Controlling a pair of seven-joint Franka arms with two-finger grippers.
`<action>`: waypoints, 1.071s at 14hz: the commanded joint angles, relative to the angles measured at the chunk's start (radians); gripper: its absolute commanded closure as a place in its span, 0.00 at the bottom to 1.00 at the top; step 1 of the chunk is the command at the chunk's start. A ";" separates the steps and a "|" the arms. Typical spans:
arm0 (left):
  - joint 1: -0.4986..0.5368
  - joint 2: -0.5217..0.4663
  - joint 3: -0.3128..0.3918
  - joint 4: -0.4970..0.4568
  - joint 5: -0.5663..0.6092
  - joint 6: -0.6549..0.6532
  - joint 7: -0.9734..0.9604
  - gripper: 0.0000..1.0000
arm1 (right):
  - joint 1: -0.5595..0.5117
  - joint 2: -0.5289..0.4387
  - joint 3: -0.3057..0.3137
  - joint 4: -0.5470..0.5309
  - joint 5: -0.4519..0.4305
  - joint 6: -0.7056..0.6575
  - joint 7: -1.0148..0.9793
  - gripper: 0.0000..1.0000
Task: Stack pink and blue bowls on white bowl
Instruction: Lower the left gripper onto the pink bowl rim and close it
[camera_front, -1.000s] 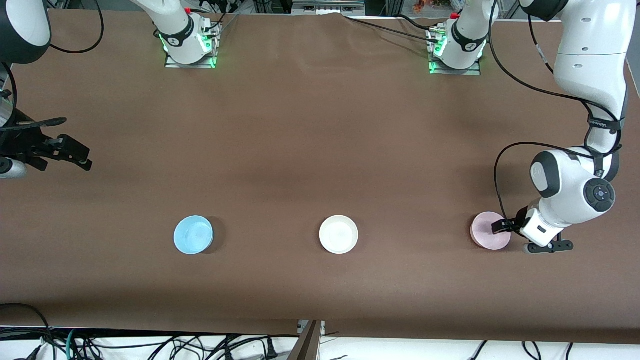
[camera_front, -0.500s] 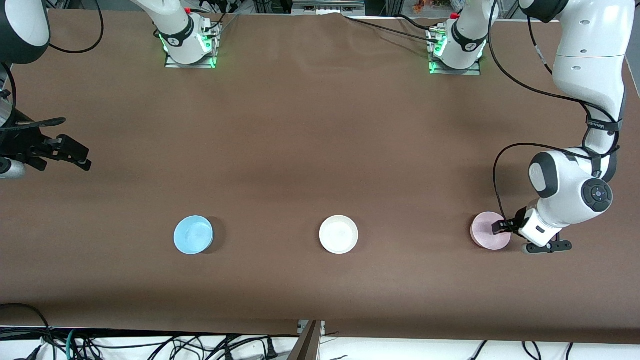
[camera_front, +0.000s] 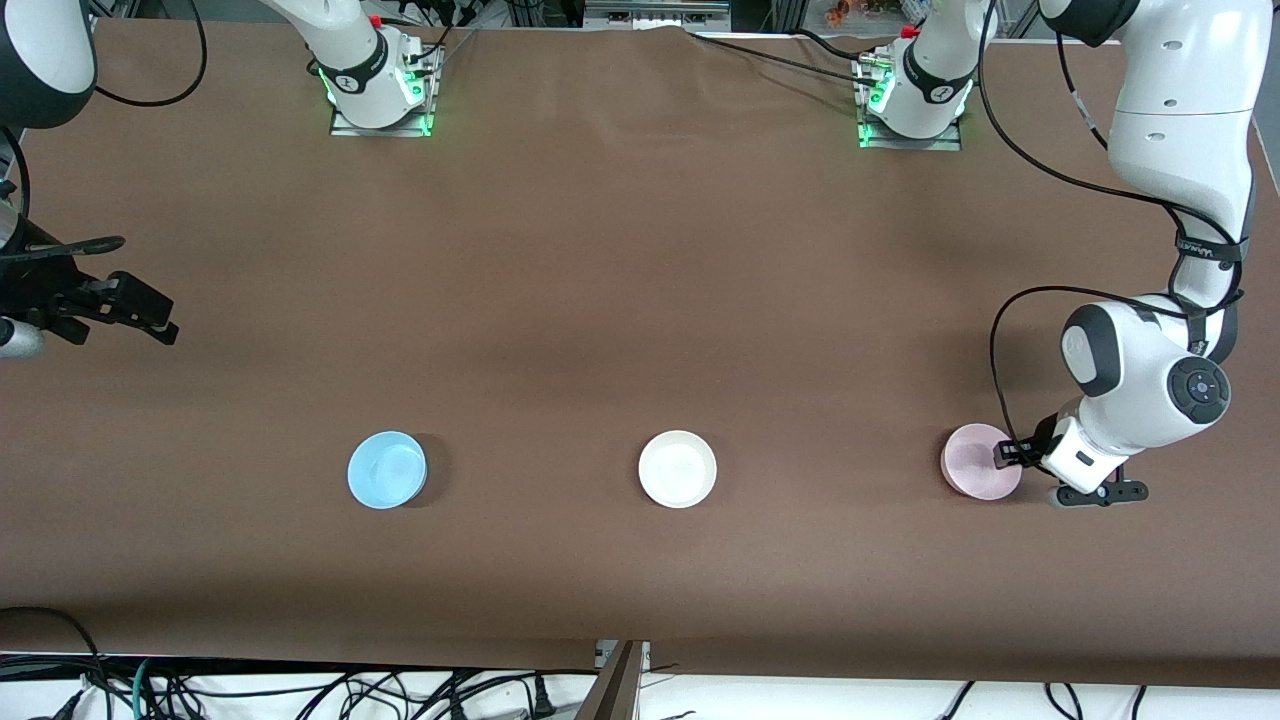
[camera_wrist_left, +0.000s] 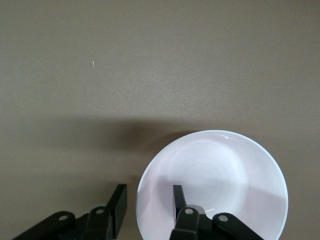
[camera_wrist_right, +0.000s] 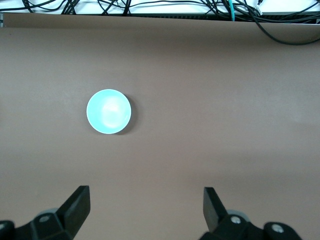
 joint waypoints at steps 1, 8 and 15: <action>0.006 -0.008 0.001 -0.006 -0.007 0.006 0.035 0.60 | -0.021 0.001 0.006 0.003 0.018 0.006 0.004 0.00; 0.004 -0.006 0.001 -0.005 -0.007 0.005 0.033 0.79 | -0.010 0.003 0.012 0.000 0.019 -0.069 0.010 0.00; 0.004 -0.006 0.001 -0.005 -0.007 0.005 0.035 1.00 | -0.006 0.006 0.014 -0.025 0.018 -0.146 -0.001 0.00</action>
